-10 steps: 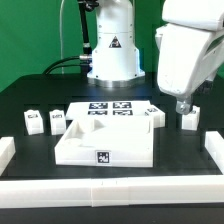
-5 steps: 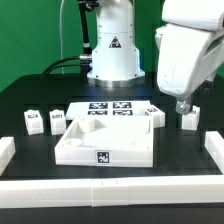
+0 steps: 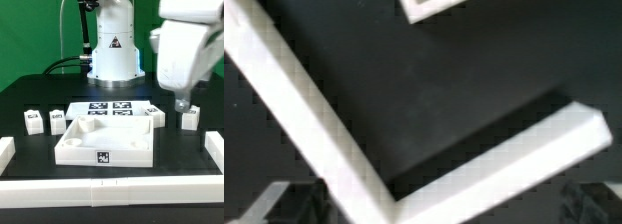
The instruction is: Assemble one leg
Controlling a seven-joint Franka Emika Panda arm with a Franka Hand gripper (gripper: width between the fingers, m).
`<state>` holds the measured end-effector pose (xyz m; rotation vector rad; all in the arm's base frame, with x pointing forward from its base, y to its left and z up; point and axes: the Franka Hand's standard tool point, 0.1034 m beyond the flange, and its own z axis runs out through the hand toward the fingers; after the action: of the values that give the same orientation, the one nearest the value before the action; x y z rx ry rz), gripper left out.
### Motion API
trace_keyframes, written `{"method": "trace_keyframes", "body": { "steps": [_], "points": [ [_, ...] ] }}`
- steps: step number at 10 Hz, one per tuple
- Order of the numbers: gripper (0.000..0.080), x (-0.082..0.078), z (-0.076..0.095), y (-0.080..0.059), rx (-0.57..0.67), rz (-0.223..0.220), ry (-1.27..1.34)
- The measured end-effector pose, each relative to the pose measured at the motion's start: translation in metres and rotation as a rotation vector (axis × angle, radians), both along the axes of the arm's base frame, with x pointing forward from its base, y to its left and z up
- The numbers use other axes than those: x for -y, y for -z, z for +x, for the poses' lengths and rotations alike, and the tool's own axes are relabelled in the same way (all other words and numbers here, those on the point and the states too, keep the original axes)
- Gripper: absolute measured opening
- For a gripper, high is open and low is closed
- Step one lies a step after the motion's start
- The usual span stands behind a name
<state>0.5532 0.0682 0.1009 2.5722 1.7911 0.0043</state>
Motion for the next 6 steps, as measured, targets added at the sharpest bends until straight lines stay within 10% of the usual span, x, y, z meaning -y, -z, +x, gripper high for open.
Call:
{"method": "trace_keyframes", "body": {
  "steps": [6],
  "points": [
    [0.065, 0.025, -0.018, 0.019, 0.03, 0.01, -0.064]
  ]
}}
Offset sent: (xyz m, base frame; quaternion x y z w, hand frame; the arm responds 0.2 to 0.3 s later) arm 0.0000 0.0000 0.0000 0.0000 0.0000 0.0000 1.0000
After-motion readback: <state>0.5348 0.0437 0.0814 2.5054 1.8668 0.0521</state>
